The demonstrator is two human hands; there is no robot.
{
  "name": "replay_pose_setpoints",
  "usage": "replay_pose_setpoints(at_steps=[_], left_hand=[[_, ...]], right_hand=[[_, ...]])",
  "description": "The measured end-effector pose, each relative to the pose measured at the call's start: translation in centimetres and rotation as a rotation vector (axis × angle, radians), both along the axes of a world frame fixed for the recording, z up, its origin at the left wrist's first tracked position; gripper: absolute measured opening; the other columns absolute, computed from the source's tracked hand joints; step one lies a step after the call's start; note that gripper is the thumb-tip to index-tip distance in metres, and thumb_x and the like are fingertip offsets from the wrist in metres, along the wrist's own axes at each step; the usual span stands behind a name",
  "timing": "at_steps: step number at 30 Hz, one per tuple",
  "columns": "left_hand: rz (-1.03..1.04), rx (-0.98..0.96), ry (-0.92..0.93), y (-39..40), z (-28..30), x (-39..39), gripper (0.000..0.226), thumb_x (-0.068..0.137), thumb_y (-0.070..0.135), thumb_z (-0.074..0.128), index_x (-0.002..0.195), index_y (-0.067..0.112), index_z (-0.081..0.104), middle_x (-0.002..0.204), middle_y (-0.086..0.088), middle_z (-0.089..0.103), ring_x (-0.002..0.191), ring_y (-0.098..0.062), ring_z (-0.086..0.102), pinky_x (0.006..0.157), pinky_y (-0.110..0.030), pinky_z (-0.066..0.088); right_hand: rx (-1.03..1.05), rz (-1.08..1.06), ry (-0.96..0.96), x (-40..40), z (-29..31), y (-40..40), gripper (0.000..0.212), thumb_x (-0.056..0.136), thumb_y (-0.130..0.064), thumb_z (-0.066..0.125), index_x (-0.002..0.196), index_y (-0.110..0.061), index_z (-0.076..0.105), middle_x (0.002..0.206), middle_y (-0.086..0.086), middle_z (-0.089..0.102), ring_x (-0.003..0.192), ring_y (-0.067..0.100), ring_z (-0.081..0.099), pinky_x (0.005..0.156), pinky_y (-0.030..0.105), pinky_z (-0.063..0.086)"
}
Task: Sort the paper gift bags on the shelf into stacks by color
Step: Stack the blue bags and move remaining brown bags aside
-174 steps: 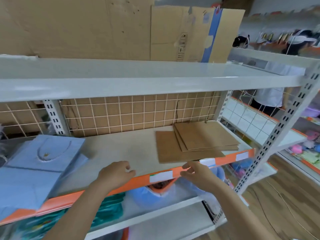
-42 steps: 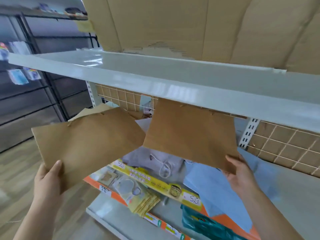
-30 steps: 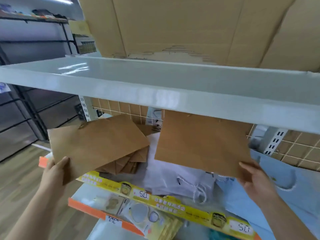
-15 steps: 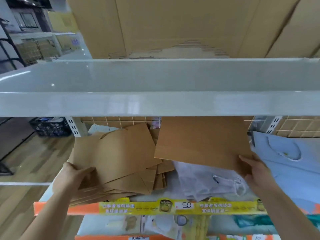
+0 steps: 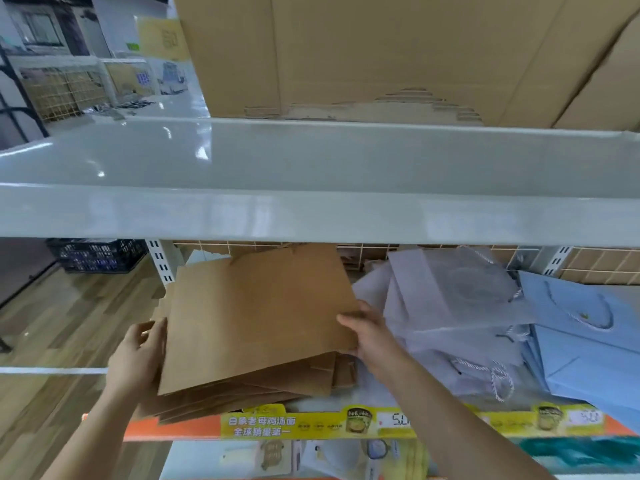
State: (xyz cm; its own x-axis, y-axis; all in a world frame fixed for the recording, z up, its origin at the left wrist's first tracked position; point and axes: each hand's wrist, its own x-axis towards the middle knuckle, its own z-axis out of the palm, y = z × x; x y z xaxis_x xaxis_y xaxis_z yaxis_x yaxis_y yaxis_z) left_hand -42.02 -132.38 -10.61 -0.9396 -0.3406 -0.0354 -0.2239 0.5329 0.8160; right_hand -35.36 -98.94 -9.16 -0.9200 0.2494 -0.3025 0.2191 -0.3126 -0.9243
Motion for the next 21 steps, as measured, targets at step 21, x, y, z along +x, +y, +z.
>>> replay_pose_setpoints(at_steps=[21], left_hand=[[-0.063, -0.592, 0.023, 3.1, 2.5, 0.4, 0.045, 0.088, 0.036, 0.062, 0.127, 0.014, 0.056, 0.127, -0.018, 0.055, 0.118, -0.038, 0.048, 0.098, -0.050, 0.031]], right_hand=[[1.293, 0.131, -0.093, -1.1, 0.1, -1.3, 0.045, 0.086, -0.050, 0.058, 0.119, -0.021, 0.052, 0.124, -0.001, 0.053, 0.116, 0.022, 0.049, 0.094, 0.036, 0.044]])
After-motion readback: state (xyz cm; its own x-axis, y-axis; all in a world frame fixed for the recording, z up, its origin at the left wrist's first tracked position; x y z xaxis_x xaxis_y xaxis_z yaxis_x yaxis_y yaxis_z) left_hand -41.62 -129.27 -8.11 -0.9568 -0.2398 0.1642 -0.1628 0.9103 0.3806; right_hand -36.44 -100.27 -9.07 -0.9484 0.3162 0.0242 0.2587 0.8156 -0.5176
